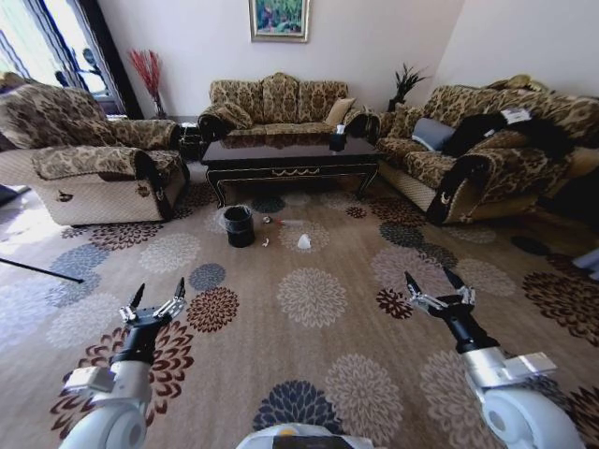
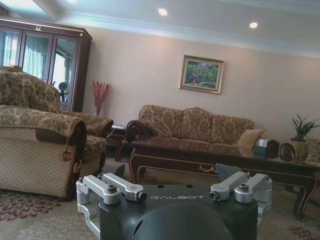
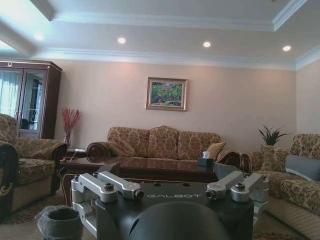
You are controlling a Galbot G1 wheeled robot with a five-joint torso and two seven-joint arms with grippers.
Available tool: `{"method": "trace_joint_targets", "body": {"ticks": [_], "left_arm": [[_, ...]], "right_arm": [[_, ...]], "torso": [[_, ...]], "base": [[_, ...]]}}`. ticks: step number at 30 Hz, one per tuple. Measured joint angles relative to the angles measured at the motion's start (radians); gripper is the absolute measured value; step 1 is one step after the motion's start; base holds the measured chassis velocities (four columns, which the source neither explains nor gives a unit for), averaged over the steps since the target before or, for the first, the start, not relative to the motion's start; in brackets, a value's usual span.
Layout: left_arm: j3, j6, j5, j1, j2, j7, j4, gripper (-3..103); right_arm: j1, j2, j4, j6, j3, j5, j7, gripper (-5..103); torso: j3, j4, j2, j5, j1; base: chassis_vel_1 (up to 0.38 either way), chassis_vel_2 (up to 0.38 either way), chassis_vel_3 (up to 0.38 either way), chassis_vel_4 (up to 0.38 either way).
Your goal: Move to the front of the table and pick up the trash from the floor, then place it into the trash bin.
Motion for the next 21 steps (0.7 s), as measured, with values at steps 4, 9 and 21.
{"method": "trace_joint_targets", "body": {"ticks": [4,9,21], "left_arm": [[0.005,-0.003,0.011,0.011,-0.003,-0.002,0.005,100],[0.007,0.002,0.009,0.014,-0.006,-0.003,-0.016,100],[0.005,-0.002,0.0,0.041,-0.012,-0.009,-0.033,100]], "right_arm": [[0.007,0.006,-0.003,0.011,0.014,-0.036,-0.006,100],[0.004,0.006,-0.003,0.018,0.025,-0.051,-0.008,100],[0.002,0.021,-0.005,0.022,0.025,-0.055,-0.011,100]], "torso": [[-0.006,0.0,-0.01,0.0,-0.003],[-0.014,0.0,-0.021,0.0,-0.007],[-0.035,0.0,-0.056,0.0,-0.022]], "base": [[0.0,0.0,0.0,0.0],[0.0,0.0,0.0,0.0],[0.0,0.0,0.0,0.0]]}}
